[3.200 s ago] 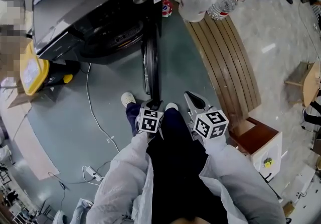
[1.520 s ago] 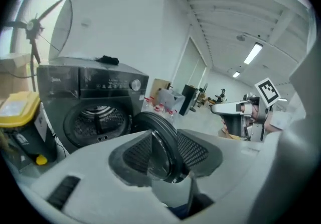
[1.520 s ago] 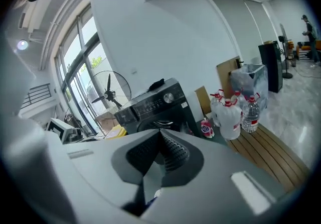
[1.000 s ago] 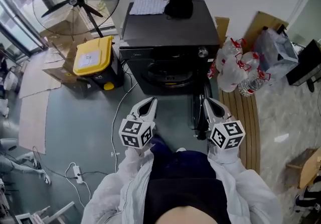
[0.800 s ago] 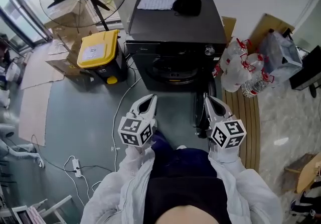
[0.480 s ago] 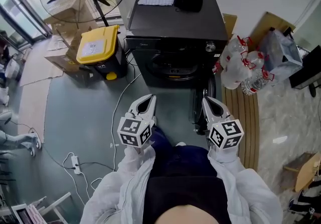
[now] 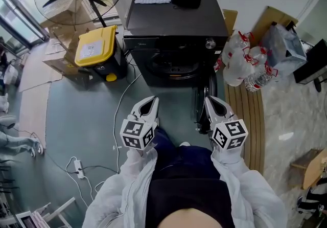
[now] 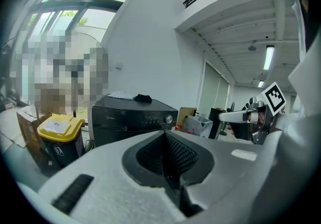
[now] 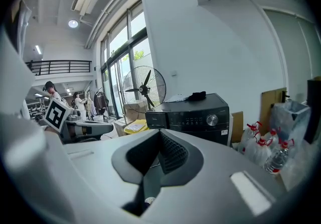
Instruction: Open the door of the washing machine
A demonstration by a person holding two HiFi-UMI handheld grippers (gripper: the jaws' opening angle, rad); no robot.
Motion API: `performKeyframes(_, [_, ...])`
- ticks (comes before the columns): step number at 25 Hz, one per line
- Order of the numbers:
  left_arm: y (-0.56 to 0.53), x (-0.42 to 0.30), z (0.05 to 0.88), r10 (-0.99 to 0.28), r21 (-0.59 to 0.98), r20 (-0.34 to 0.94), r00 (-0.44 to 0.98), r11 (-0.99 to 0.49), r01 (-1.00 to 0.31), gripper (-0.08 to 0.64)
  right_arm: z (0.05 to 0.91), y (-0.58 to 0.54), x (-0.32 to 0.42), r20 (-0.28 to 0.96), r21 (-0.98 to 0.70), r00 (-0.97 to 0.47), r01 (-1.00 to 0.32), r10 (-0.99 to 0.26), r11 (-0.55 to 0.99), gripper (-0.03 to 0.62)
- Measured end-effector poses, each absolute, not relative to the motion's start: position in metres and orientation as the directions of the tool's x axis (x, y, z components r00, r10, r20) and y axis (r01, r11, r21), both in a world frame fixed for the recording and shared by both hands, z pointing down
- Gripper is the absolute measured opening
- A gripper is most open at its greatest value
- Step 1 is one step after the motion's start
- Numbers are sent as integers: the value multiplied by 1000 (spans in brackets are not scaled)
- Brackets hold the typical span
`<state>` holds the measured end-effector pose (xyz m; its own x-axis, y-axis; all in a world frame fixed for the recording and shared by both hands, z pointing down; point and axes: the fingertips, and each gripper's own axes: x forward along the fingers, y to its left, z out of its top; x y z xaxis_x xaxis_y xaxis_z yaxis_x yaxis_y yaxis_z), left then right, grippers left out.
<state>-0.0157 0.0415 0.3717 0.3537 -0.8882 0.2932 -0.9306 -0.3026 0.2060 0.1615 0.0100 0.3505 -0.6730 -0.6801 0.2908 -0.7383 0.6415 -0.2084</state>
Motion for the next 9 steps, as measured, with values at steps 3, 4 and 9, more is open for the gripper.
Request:
performKeyframes(3, [44,-13,376,-883,207,303,358,-305,-929,0,354,13,162,296,-212,-674,-738,-677,641,8])
performKeyframes(4, [44,-12,377,-882,208,305,359,-307,-929,-1,355,14,163,299,-213,-673,-738,-676,641,8])
performKeyframes(9, [44,-8,379,-878,215,307,367,-312,-925,0,359,12,164,306,-214,-672,-739,-675,639,8])
